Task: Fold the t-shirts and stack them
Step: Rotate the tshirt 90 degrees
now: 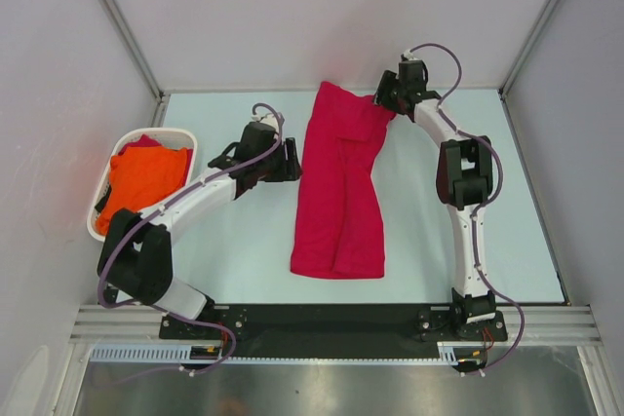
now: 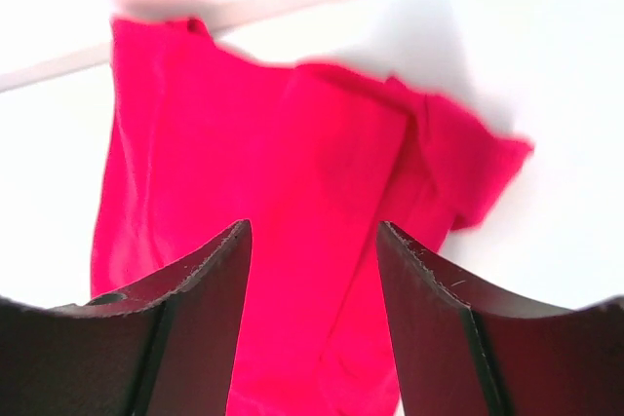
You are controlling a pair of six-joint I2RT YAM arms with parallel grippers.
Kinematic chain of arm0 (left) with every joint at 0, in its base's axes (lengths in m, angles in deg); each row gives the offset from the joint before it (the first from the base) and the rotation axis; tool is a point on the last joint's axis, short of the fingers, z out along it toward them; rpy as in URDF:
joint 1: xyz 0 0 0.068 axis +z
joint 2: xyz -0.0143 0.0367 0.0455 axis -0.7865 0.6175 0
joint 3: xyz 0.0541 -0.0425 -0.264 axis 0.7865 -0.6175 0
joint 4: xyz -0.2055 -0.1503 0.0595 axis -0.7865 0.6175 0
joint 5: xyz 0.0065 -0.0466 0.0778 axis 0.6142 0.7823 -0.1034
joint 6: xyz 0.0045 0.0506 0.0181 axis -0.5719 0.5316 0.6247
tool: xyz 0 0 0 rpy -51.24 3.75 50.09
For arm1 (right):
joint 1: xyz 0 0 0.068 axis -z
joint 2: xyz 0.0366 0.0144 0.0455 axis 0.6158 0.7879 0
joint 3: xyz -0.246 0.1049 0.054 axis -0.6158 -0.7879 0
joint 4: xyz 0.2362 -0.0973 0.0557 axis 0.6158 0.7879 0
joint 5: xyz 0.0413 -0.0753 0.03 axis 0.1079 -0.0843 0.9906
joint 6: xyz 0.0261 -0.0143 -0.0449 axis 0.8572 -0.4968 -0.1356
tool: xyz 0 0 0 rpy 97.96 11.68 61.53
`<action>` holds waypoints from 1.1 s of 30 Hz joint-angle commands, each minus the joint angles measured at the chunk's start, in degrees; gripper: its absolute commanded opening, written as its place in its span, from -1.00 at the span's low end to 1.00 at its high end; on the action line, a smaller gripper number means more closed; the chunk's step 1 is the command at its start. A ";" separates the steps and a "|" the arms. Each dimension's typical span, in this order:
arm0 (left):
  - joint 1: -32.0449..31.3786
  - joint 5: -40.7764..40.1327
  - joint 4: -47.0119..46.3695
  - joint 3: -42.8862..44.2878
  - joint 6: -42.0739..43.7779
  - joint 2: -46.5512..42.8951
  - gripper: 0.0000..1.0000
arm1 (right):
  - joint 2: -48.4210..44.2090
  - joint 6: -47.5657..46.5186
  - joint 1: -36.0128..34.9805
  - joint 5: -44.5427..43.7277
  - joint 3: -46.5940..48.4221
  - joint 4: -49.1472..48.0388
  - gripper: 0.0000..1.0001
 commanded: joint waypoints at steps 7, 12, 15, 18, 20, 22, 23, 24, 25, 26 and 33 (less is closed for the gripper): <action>0.24 -2.75 0.34 -0.35 0.74 -1.40 0.30 | 4.90 1.26 0.50 0.28 4.55 -1.45 0.15; 0.15 -3.72 0.69 -0.53 0.65 -0.53 0.30 | 5.07 1.08 0.59 -0.07 3.94 -1.27 0.14; 0.24 -3.54 0.86 -0.61 0.21 0.27 0.29 | 5.51 1.08 0.59 -0.25 4.03 -1.71 0.07; 0.15 -3.37 0.43 -0.79 -0.23 0.36 0.29 | 6.13 1.61 0.59 -0.25 4.38 -2.24 -0.43; 0.24 -3.28 0.42 -0.96 -0.32 0.62 0.29 | 6.92 1.70 0.68 0.36 5.16 -2.50 -0.74; 0.24 -3.37 0.51 -0.88 -0.14 0.71 0.29 | 7.01 1.61 0.50 0.19 5.08 -3.20 -0.97; 0.24 -3.54 0.51 -0.79 -0.23 0.79 0.29 | 7.36 1.09 0.42 0.63 5.08 -3.38 -0.99; 0.24 -3.46 0.60 -0.79 -0.14 0.88 0.29 | 7.36 0.91 0.41 0.63 5.08 -3.64 -1.00; 0.24 -3.54 0.69 -0.79 -0.14 0.80 0.29 | 7.36 0.91 0.33 0.63 4.99 -3.73 -1.00; 0.15 -3.72 0.78 -0.79 -0.14 0.97 0.29 | 7.01 0.65 0.24 0.72 4.91 -3.65 -1.00; 0.15 -4.25 0.78 -1.05 -0.84 0.62 0.29 | 0.95 -1.89 -2.22 2.12 0.95 -8.12 -1.00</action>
